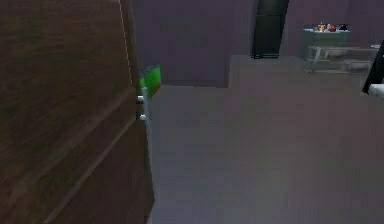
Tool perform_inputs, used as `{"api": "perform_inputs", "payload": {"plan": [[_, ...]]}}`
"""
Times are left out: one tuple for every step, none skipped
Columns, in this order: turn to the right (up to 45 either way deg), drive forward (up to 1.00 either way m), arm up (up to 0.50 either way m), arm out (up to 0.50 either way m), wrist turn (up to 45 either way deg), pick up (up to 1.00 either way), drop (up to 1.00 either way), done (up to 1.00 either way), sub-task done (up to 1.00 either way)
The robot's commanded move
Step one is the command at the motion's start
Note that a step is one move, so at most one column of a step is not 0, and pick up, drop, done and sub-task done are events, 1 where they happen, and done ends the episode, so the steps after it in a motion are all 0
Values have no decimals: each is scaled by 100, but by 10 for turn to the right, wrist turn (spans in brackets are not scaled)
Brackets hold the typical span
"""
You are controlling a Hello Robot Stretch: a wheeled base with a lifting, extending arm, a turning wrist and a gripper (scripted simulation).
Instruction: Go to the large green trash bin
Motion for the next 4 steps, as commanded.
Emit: {"api": "perform_inputs", "payload": {"plan": [[0, 100, 0, 0, 0, 0, 0, 0, 0], [90, 0, 0, 0, 0, 0, 0, 0, 0], [0, 30, 0, 0, 0, 0, 0, 0, 0], [-120, 0, 0, 0, 0, 0, 0, 0, 0]]}}
